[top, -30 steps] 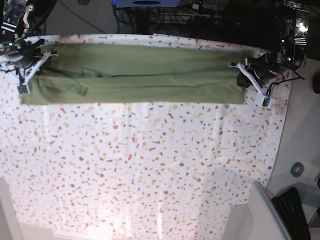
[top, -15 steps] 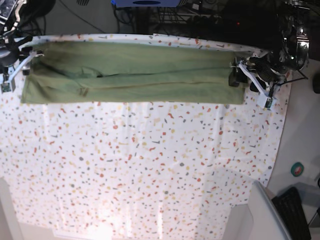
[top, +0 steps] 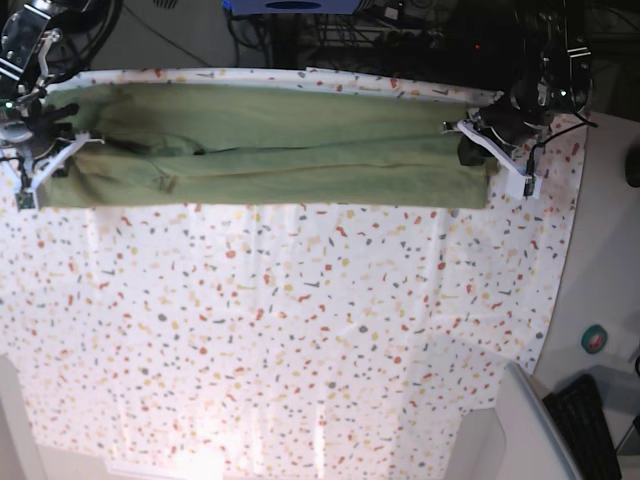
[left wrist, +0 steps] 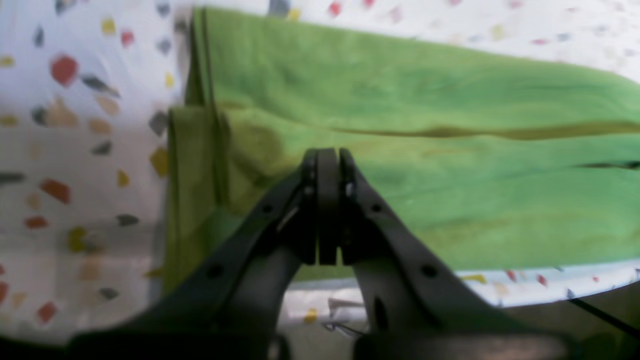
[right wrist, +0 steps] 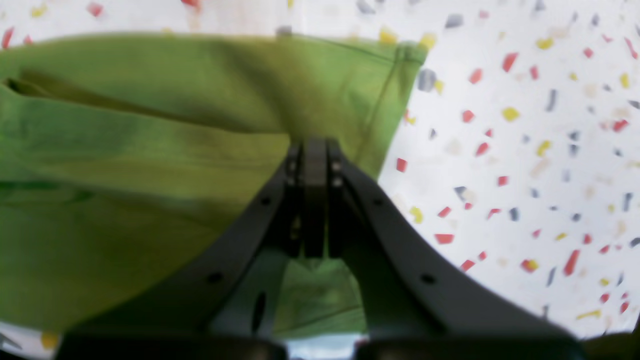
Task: Layout the t-shirt on the table in an organized manner, then fold the t-shirt properly
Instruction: 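Open both grippers and release the folded hem, then grasp the folded strip's end with the left gripper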
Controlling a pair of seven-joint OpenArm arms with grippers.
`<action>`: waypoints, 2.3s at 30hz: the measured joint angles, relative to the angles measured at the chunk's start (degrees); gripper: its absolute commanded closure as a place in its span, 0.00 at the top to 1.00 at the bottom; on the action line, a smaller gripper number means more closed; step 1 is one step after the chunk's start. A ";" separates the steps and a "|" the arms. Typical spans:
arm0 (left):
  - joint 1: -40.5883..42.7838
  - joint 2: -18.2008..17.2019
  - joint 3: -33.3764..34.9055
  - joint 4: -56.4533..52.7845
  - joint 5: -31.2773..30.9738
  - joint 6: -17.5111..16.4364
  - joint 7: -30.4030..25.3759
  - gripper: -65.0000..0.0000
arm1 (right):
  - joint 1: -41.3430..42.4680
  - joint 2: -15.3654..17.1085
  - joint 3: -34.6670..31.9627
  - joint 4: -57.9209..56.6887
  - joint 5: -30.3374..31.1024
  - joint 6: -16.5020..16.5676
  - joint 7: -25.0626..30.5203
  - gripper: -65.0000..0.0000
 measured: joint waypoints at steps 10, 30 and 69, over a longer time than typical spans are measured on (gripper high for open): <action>-10.49 -0.28 5.68 -14.88 -0.28 0.28 -0.70 0.00 | 6.99 5.66 0.15 -19.06 0.35 -0.42 3.56 0.00; -12.57 -1.07 8.44 -10.10 -0.20 0.52 0.35 0.00 | 10.40 7.85 0.20 -18.14 0.26 -0.46 5.03 0.00; -17.16 2.36 -10.95 -26.77 -1.53 -18.01 -3.37 0.84 | -2.23 0.59 -0.59 7.54 0.35 0.02 4.92 0.00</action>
